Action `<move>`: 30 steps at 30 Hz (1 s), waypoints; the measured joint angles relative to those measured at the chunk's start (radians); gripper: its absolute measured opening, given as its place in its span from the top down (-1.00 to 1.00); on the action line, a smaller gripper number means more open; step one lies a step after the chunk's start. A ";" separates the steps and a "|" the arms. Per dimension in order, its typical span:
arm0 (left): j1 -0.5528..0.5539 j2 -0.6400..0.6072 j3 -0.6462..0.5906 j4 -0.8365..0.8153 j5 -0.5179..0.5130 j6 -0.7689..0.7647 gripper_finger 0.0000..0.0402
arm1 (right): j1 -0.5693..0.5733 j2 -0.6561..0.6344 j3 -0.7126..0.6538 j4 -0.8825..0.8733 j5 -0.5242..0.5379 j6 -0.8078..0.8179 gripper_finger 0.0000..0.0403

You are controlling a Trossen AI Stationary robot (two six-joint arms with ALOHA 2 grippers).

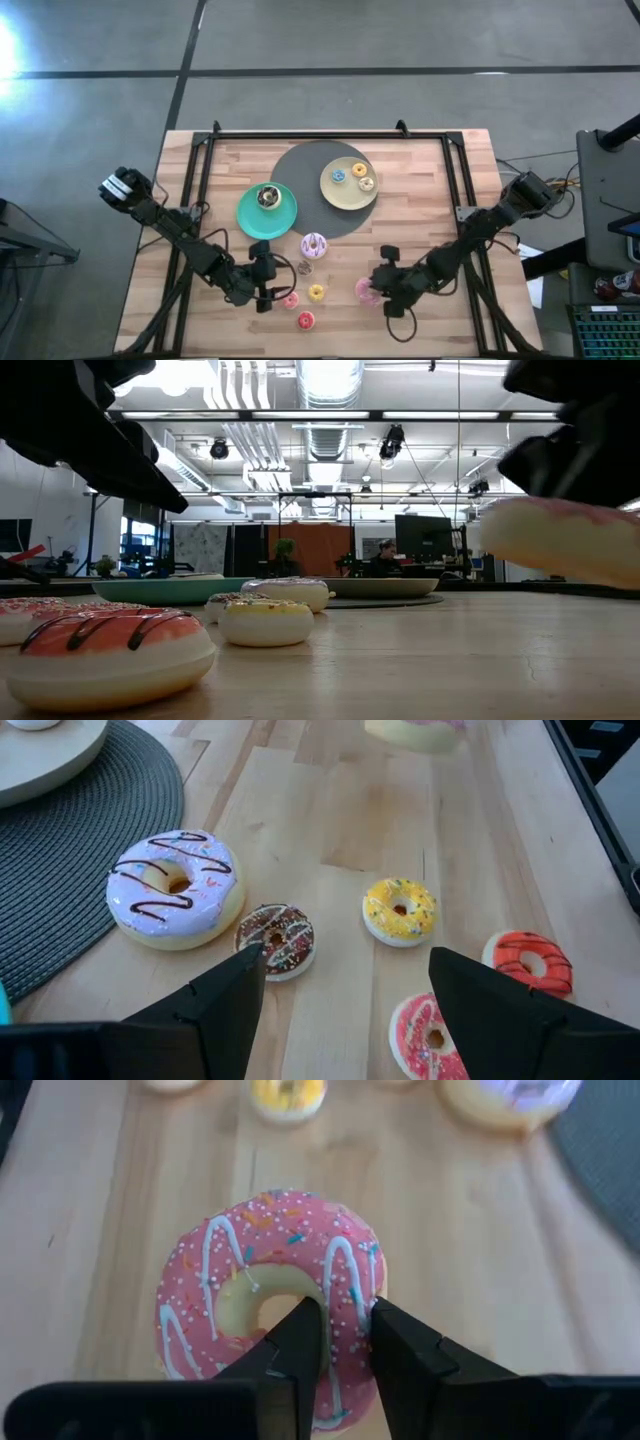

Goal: Pick & Place donuts
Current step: Put the large pink donut on the green plate

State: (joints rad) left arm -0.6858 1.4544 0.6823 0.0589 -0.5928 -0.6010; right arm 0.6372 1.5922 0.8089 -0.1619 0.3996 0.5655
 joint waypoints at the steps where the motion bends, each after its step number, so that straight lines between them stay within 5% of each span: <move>1: -0.005 0.000 0.000 -0.005 -0.003 0.000 -0.28 | -0.014 -0.003 0.006 0.001 0.000 -0.026 0.62; 15: -0.174 -0.109 0.018 -0.188 -0.249 -0.077 -0.28 | -0.266 -0.007 0.144 0.035 -0.019 -0.373 0.64; 23: -0.280 -0.147 0.018 -0.287 -0.421 -0.169 -0.28 | -0.453 -0.006 0.194 0.190 -0.211 -0.528 0.62; 30: -0.301 -0.138 0.017 -0.301 -0.446 -0.193 -0.28 | -0.544 0.039 0.260 0.206 -0.298 -0.587 0.65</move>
State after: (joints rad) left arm -0.9871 1.3165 0.6991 -0.2422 -1.0384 -0.7938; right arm 0.0933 1.6316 1.0689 0.0437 0.1020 -0.0220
